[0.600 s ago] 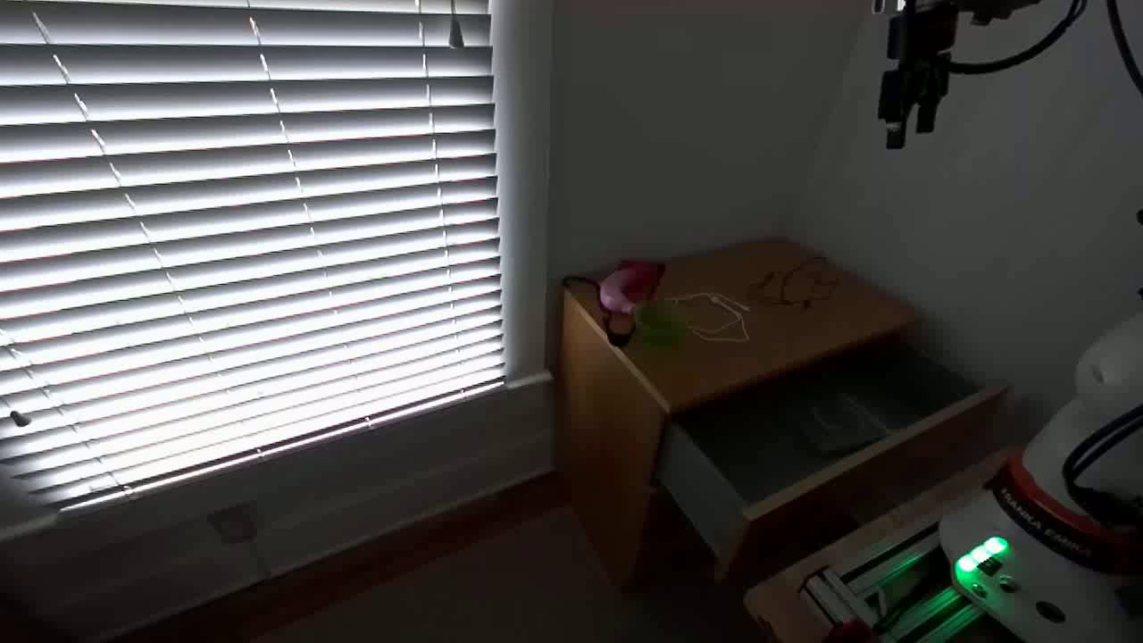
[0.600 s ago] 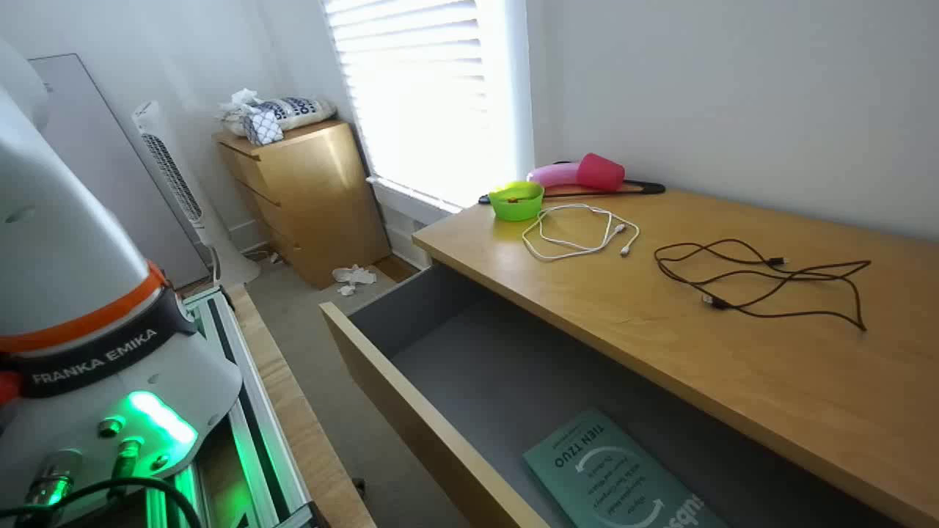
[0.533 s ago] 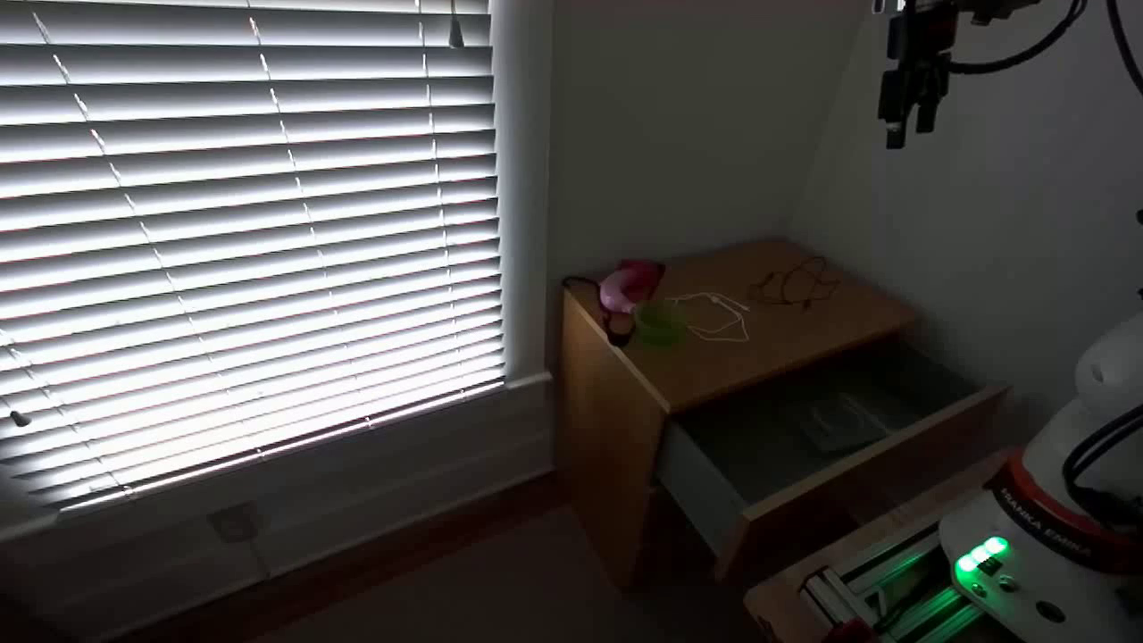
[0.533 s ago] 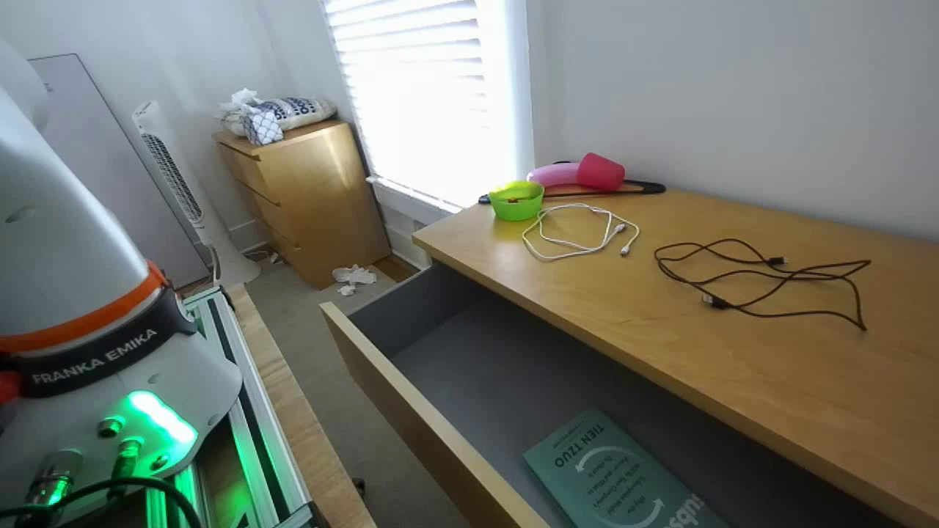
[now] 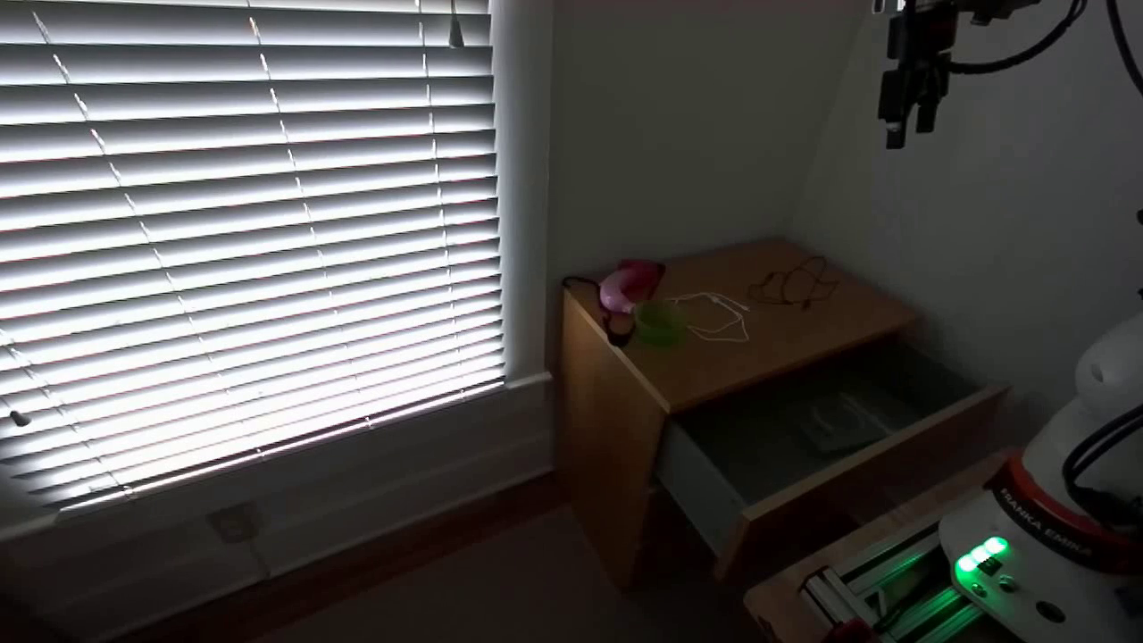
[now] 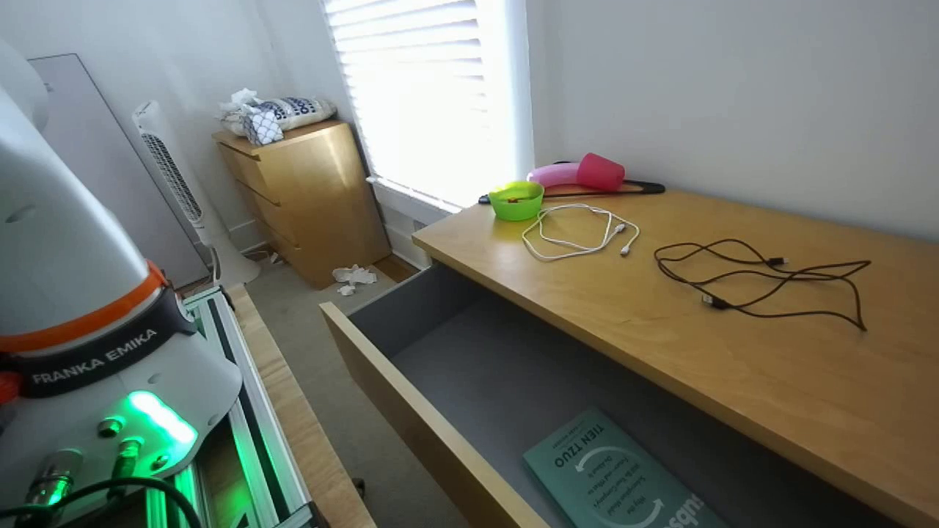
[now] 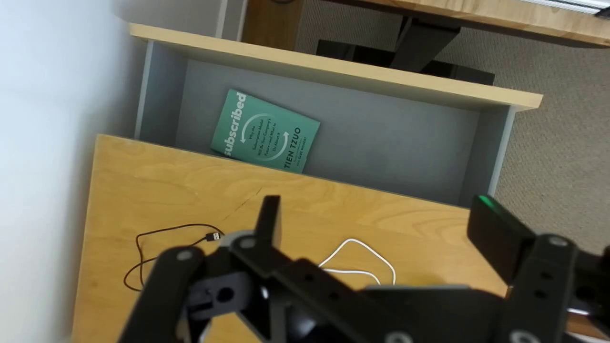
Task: Put the white cable in the open drawer
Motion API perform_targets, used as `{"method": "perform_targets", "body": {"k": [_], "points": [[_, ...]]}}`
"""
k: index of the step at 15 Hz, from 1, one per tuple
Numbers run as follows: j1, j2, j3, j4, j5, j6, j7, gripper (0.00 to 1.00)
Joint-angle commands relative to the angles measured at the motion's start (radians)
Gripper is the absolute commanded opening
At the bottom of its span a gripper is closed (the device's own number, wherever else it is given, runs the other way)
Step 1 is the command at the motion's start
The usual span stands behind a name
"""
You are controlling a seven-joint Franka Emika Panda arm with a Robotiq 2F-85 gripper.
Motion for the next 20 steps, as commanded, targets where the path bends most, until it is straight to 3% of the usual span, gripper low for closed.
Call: {"method": "perform_targets", "body": {"k": [1,8,15,20], "points": [[0.014,0.001,-0.011,0.002,-0.003,-0.003,0.004,1.0],[0.03,0.047,-0.012,-0.064,0.039,0.087,0.007,1.0],[0.02,0.176,-0.029,-0.189,0.078,0.449,-0.046,1.0],[0.001,0.337,-0.043,-0.205,0.113,0.672,-0.06,1.0]]}}
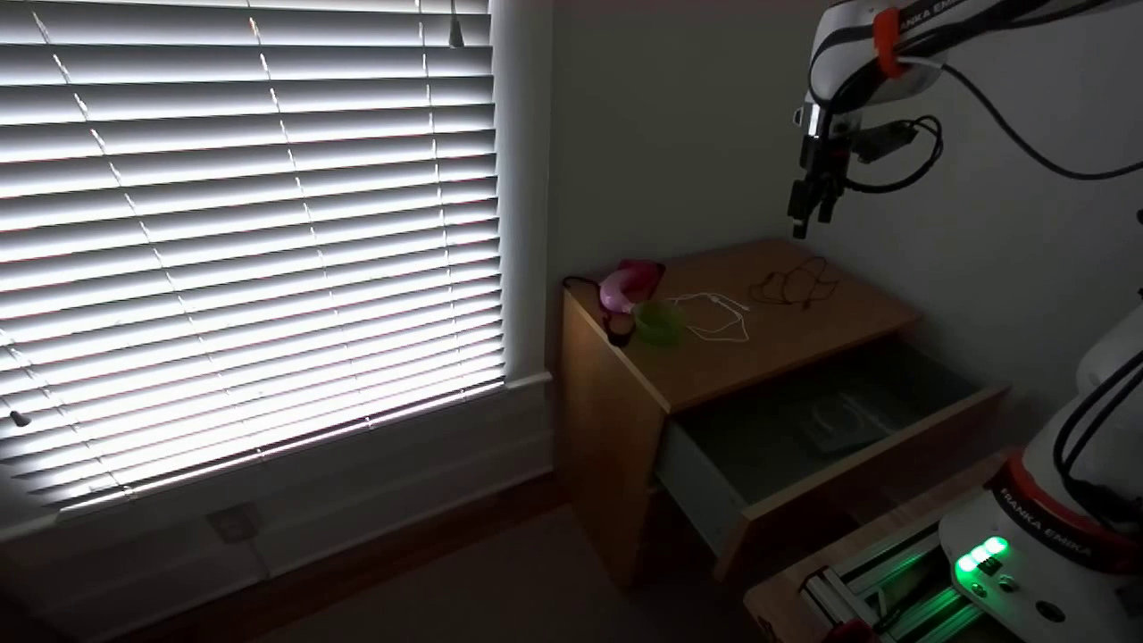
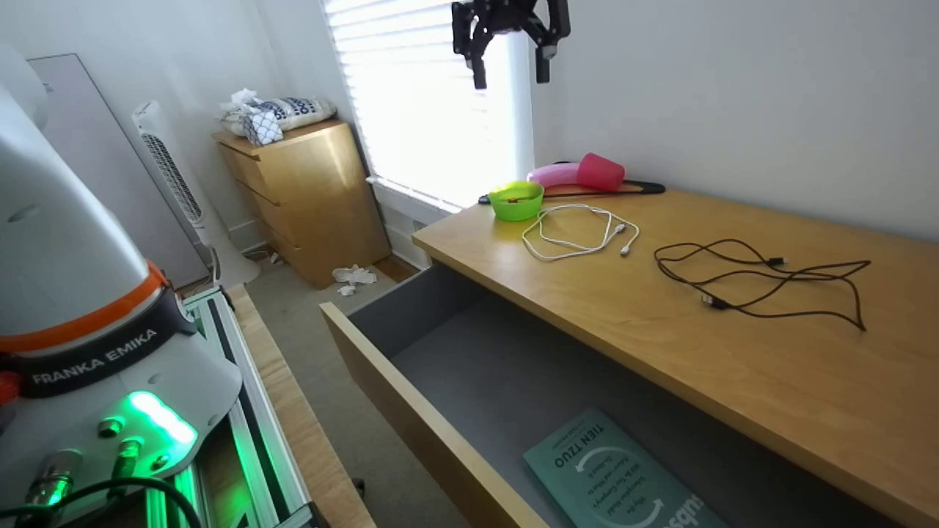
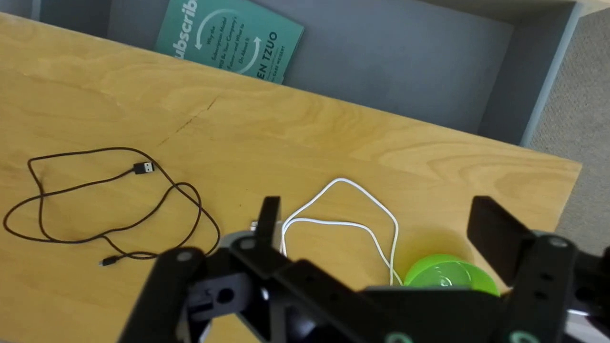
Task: Put the white cable in the open drawer
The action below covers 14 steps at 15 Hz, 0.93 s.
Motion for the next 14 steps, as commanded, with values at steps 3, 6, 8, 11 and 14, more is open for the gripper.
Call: {"method": "perform_targets", "body": {"k": [3,6,8,11,14], "points": [[-0.025,0.169,-0.009,0.002,0.076,0.23,-0.042,1.0],[-0.041,0.253,-0.003,0.013,0.081,0.344,-0.033,1.0],[-0.051,0.295,0.0,0.03,0.088,0.351,-0.029,1.0],[-0.051,0.288,0.003,0.02,0.064,0.35,-0.016,1.0],[-0.052,0.296,0.004,0.031,0.065,0.35,-0.015,1.0]]}}
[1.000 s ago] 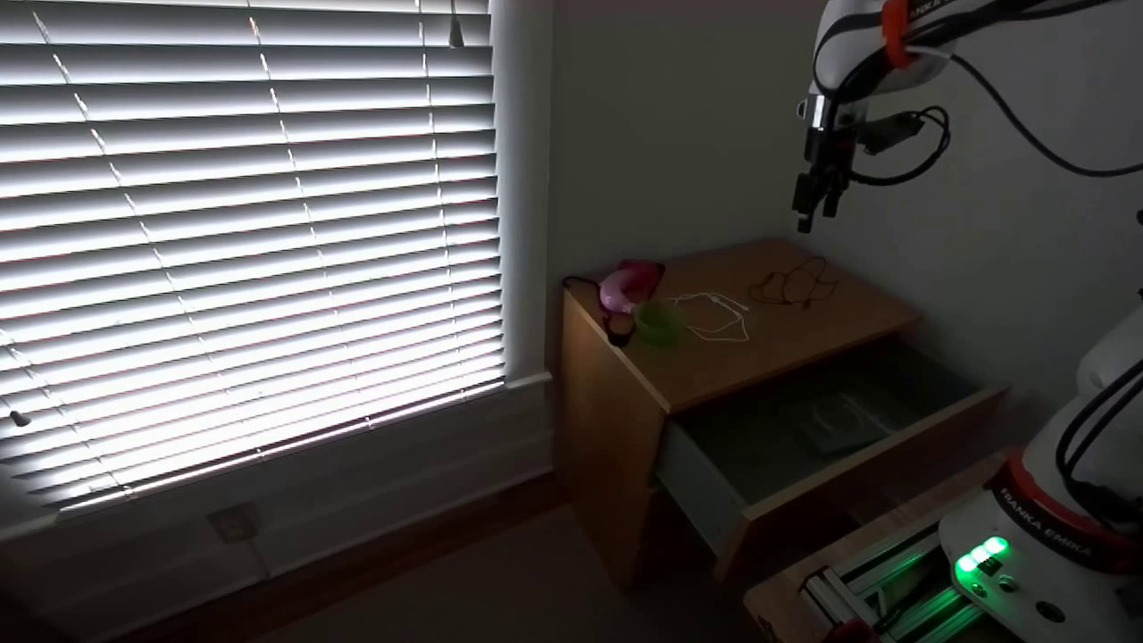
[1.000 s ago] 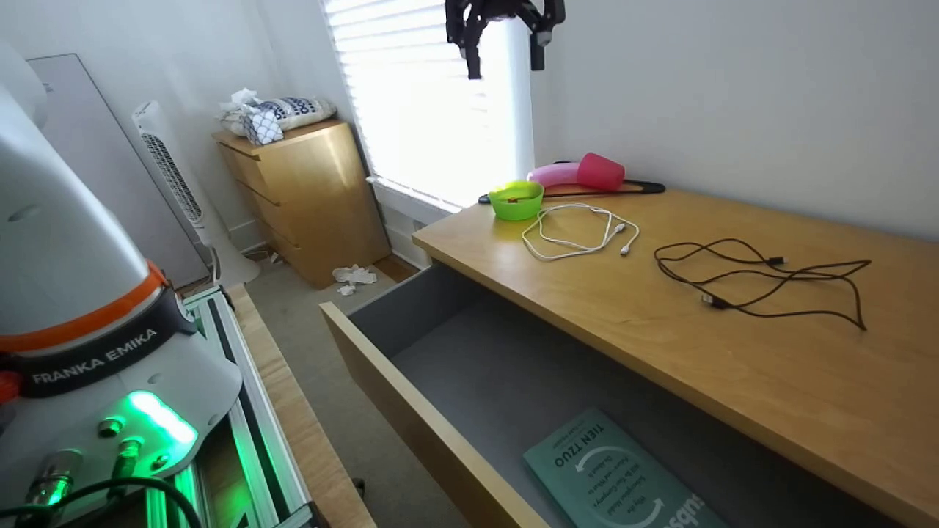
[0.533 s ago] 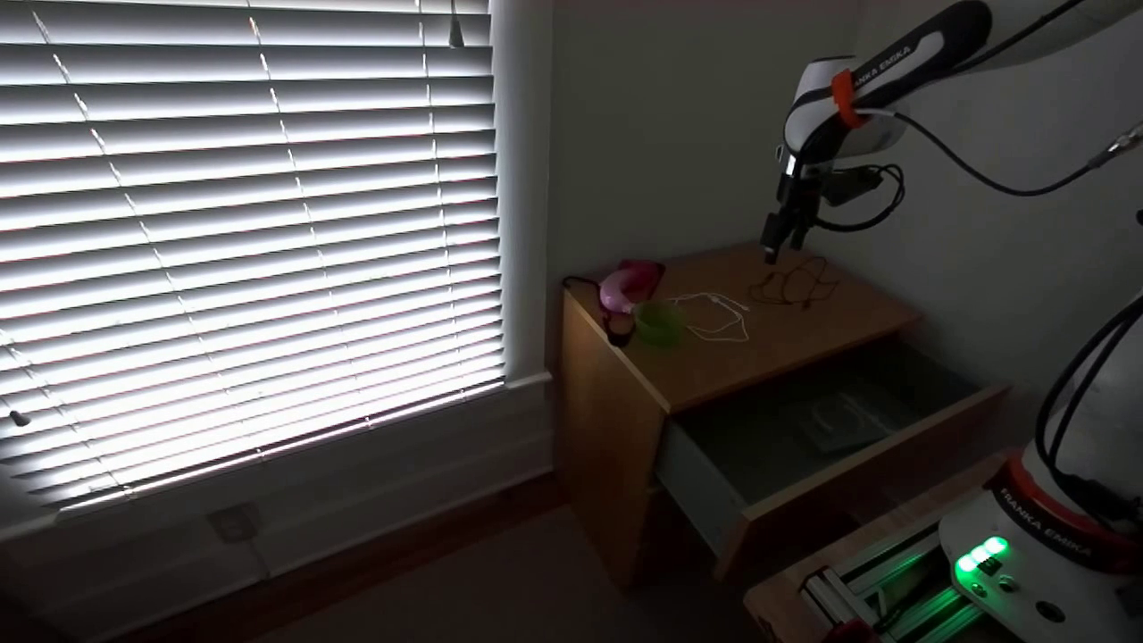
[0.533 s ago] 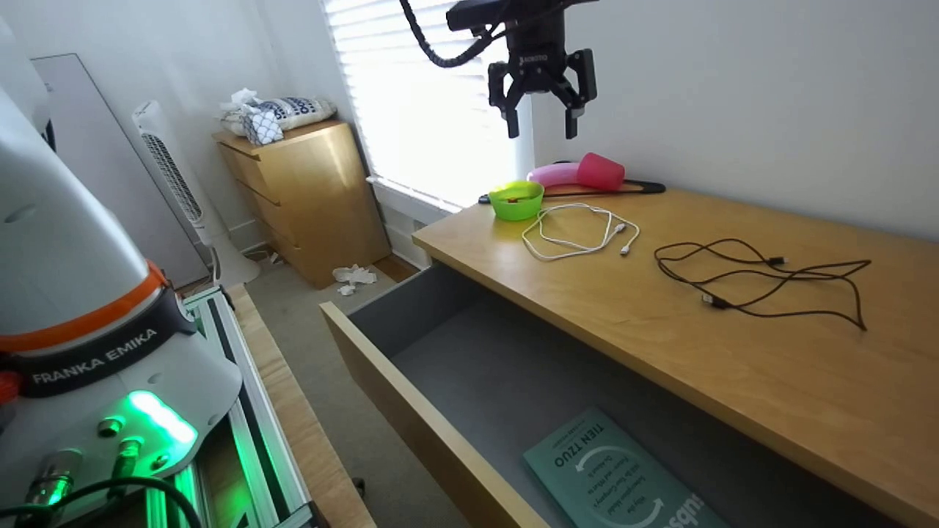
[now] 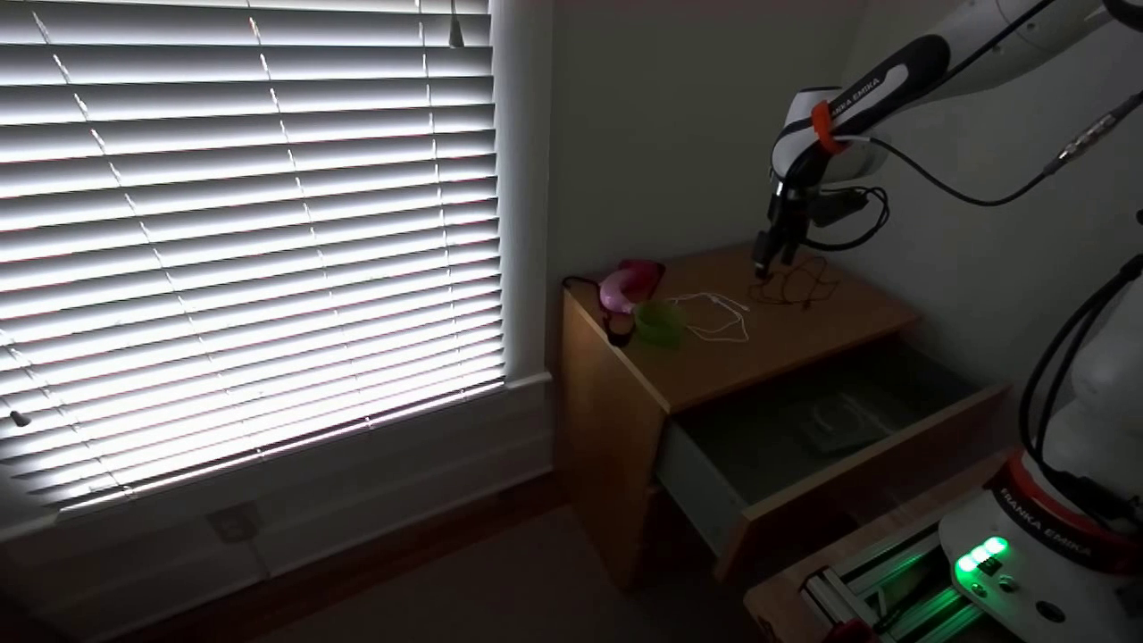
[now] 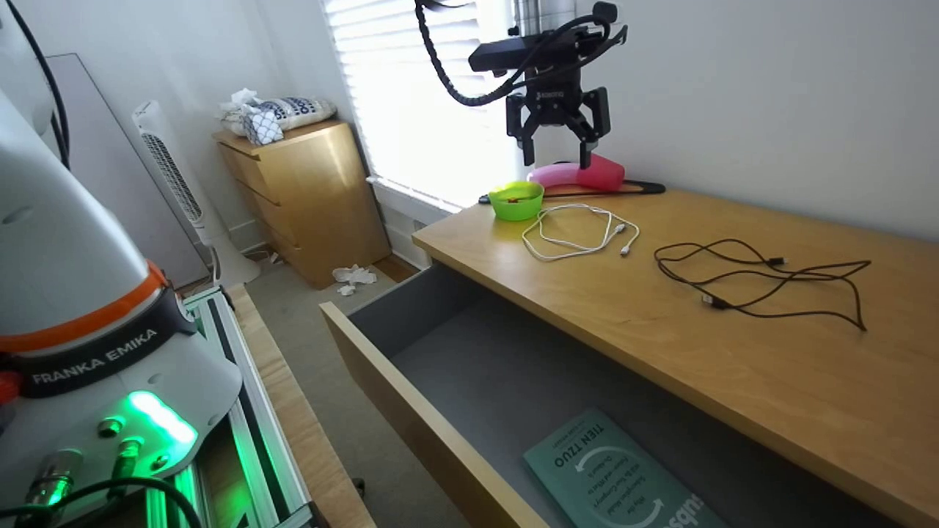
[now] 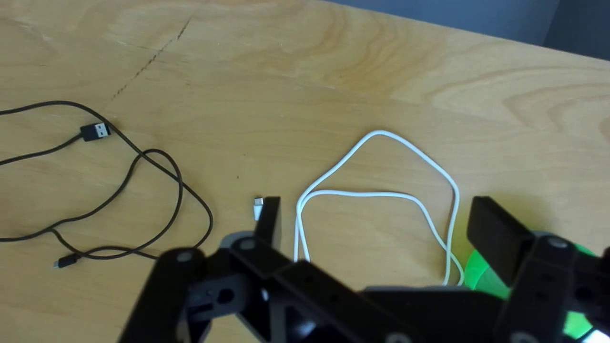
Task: Put the white cable in the open drawer
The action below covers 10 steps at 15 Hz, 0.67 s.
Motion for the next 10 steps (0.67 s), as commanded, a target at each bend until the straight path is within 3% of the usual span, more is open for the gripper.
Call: {"method": "perform_targets", "body": {"k": [1,10], "points": [[-0.012,0.0,0.012,0.002,-0.003,-0.003,0.003,1.0],[-0.02,0.155,0.027,0.069,0.006,0.126,-0.01,1.0]]}}
